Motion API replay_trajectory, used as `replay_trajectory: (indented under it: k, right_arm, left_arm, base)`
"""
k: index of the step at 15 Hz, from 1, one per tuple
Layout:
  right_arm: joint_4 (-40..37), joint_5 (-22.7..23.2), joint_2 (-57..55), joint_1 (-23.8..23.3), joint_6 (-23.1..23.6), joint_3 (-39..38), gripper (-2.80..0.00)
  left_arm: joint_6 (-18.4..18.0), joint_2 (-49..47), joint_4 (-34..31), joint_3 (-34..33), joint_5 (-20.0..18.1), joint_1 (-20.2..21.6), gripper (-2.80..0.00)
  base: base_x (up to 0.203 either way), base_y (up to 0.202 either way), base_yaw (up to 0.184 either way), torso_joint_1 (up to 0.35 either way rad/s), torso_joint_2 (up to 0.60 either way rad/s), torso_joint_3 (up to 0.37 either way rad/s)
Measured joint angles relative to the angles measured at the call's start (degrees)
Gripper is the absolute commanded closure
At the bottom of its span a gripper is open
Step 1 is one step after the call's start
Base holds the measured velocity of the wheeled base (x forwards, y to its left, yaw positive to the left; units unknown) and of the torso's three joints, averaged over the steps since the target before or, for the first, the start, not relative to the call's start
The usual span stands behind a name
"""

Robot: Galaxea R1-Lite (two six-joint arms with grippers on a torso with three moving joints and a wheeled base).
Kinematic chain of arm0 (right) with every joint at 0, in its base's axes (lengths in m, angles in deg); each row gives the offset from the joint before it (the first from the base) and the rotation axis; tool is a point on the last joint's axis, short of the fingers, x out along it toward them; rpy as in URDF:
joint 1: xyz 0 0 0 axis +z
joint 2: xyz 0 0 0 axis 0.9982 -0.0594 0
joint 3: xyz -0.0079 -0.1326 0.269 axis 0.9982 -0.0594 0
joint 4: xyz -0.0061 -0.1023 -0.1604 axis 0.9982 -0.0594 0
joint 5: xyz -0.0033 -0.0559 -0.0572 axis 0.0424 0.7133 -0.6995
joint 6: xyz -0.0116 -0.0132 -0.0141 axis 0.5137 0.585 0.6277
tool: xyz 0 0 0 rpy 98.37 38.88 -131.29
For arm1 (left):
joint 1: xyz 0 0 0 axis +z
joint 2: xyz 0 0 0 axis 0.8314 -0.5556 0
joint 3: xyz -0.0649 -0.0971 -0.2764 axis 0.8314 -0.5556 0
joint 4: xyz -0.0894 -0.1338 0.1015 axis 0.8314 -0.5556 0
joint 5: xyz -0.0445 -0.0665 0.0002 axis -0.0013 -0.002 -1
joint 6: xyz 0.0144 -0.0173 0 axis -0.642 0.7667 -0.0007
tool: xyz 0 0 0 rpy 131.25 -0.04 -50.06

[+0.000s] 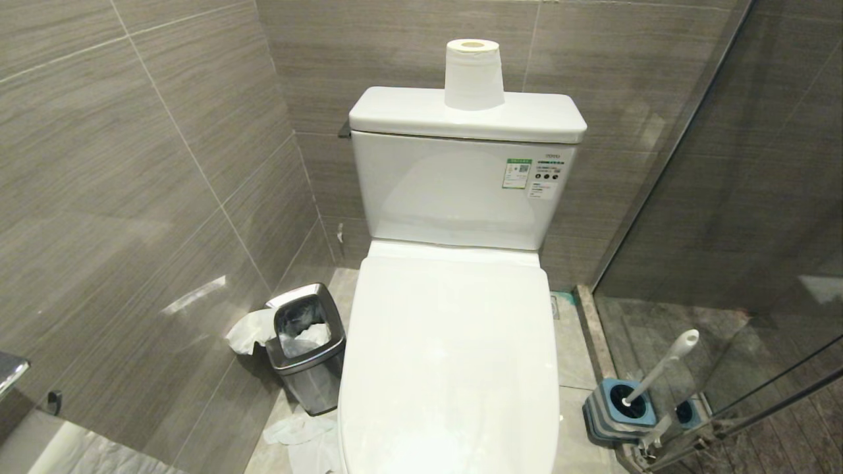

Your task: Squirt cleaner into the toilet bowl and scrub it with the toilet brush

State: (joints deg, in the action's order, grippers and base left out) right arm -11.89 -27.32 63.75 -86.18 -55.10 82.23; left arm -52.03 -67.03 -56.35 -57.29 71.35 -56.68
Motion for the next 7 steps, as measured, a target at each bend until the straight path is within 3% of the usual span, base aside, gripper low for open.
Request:
replay_trajectory:
  k: [7]
  right_arm:
    - [0.2, -1.39, 0.0, 0.0, -2.88, 0.0, 0.0]
  left_arm:
    - [0.0, 0.0, 0.0, 0.0, -0.02, 0.0, 0.0]
  base:
    - [0.0, 0.0, 0.0, 0.0, 0.0, 0.0]
